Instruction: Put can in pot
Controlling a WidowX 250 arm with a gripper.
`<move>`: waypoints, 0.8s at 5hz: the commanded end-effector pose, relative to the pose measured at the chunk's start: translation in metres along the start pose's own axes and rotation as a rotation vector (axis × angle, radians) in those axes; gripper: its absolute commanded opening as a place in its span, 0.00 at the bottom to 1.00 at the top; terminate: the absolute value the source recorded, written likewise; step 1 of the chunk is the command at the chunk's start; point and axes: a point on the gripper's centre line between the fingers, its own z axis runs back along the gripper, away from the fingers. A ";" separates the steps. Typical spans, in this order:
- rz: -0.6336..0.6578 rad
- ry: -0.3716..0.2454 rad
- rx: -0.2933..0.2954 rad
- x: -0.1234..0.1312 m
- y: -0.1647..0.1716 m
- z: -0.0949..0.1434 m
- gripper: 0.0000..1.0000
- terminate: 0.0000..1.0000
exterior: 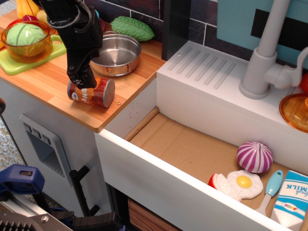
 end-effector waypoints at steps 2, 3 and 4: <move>0.003 -0.041 -0.020 -0.008 0.000 -0.014 1.00 0.00; 0.033 -0.065 -0.050 -0.013 -0.007 -0.020 1.00 0.00; 0.060 -0.058 -0.078 -0.016 -0.008 -0.027 1.00 0.00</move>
